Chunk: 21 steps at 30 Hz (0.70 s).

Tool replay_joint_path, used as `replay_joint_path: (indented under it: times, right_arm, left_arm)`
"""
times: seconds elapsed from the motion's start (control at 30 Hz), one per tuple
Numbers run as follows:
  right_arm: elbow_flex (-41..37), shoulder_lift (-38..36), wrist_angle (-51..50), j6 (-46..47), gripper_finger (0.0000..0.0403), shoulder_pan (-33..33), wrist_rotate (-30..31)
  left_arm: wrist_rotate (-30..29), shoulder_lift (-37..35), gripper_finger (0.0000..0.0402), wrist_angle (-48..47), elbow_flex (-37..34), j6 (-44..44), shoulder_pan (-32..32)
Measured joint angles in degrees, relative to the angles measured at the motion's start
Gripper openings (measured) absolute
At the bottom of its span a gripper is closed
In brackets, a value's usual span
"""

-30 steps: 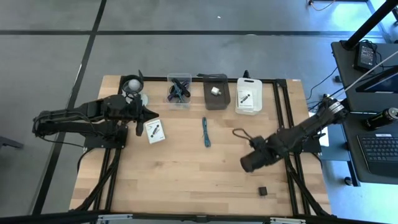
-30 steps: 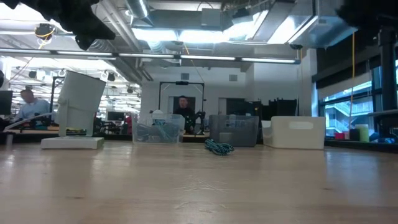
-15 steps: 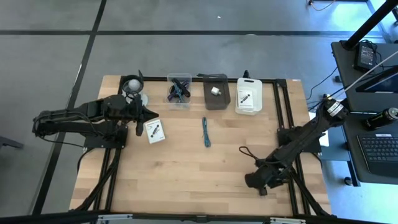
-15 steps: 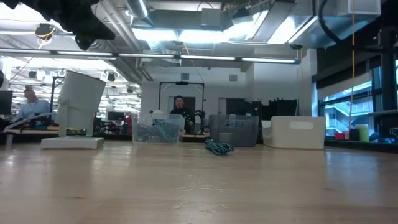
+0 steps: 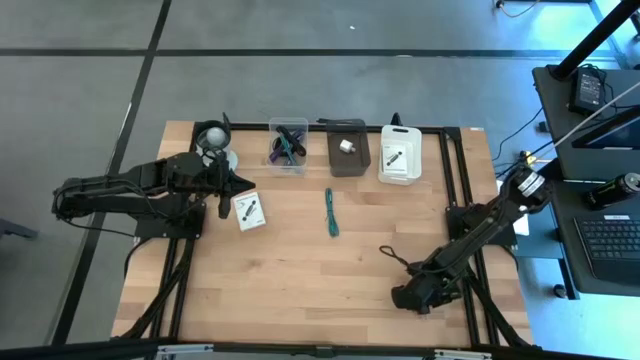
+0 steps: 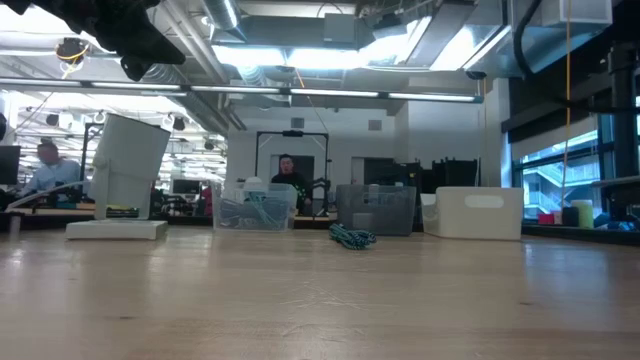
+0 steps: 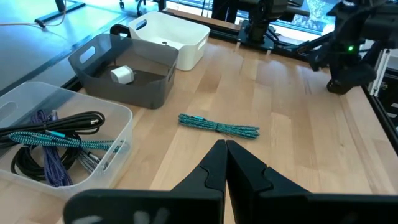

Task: Pick and place items into bin
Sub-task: Put the black charger adapter into the black bin

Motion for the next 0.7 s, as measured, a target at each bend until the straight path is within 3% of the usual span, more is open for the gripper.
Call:
replay_joint_path:
  times: [0.17,0.37,0.47,0.6,0.7]
  right_arm:
    - [0.1,4.2,1.7,-1.1,0.0264,0.0,-2.8]
    - [0.3,5.3,3.8,-1.0,0.0140,-0.2,-3.0]
    - [0.1,4.6,3.7,-1.0,0.0140,-0.2,-2.4]
    - [0.4,2.8,3.2,-1.1,0.0140,-0.5,4.0]
    - [1.0,1.0,3.8,-1.8,0.0140,-2.1,15.9]
  left_arm:
    - [-0.1,0.0,0.0002,0.0,0.0,0.0,0.0]
    - [-0.2,0.0,0.0002,0.0,0.0,0.0,0.0]
    - [-0.3,0.0,0.0002,0.0,0.0,0.0,0.0]
    - [-0.3,0.0,0.0002,0.0,0.0,0.0,0.0]
    - [-0.5,0.0,0.0002,0.1,0.0,0.0,0.0]
